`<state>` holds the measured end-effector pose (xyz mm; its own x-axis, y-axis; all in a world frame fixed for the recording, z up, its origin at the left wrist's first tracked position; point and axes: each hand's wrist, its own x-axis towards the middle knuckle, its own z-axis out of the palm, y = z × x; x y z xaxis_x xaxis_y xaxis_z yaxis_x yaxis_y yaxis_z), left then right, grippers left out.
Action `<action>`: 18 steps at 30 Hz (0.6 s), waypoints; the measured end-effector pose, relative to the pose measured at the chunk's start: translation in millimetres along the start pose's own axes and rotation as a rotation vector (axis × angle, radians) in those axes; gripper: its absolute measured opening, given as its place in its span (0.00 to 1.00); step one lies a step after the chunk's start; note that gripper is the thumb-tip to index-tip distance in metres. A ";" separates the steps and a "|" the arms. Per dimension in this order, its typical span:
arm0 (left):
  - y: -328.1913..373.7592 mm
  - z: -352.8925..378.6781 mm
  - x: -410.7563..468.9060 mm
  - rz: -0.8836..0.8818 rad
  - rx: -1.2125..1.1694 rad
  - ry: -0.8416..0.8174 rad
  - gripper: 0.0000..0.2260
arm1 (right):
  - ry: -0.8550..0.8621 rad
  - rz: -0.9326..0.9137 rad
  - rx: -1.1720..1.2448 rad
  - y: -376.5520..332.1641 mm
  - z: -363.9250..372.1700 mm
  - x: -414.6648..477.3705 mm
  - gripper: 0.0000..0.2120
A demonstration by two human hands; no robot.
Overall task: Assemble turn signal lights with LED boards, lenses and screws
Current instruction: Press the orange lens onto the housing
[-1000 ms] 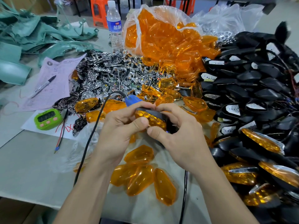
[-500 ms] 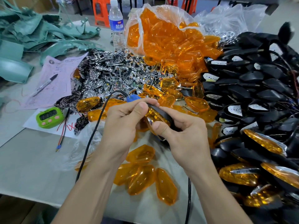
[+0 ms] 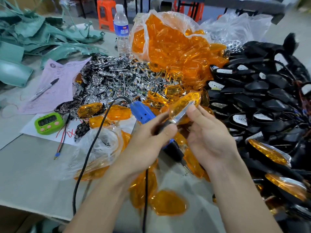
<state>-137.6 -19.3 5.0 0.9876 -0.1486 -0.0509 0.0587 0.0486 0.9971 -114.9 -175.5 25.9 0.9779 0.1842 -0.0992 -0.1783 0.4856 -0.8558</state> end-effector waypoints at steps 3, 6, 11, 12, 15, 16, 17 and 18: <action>0.9 8.9 -3.4 0.068 0.039 0.087 0.13 | -0.098 0.012 0.105 3.1 -6.4 -0.2 0.15; 12.2 -1.6 -5.6 0.205 0.371 0.130 0.17 | -0.230 -0.041 0.121 0.9 -18.6 -2.7 0.19; 41.6 -21.7 -10.3 0.192 0.851 0.171 0.25 | -0.233 -0.165 -0.370 -10.5 -37.9 -4.1 0.21; 45.8 -22.2 -10.7 0.192 0.911 0.177 0.25 | -0.219 -0.202 -0.478 -12.2 -37.9 -3.7 0.22; 53.1 -20.6 -12.6 0.181 1.017 0.228 0.22 | -0.201 -0.264 -0.718 -13.8 -31.5 -1.7 0.25; 54.0 -20.2 -13.4 0.202 1.043 0.240 0.21 | -0.205 -0.283 -0.783 -13.5 -29.8 -1.5 0.27; 55.8 -20.3 -14.9 0.229 1.070 0.242 0.21 | -0.213 -0.304 -0.812 -12.8 -29.0 -1.1 0.29; 57.8 -20.7 -15.4 0.266 1.079 0.247 0.21 | -0.219 -0.326 -0.790 -11.4 -28.8 -1.2 0.30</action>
<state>-146.4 6.2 62.2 0.9586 -0.0560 0.2793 -0.1951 -0.8434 0.5006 -110.8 -205.8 21.2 0.9095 0.3382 0.2418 0.3132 -0.1749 -0.9334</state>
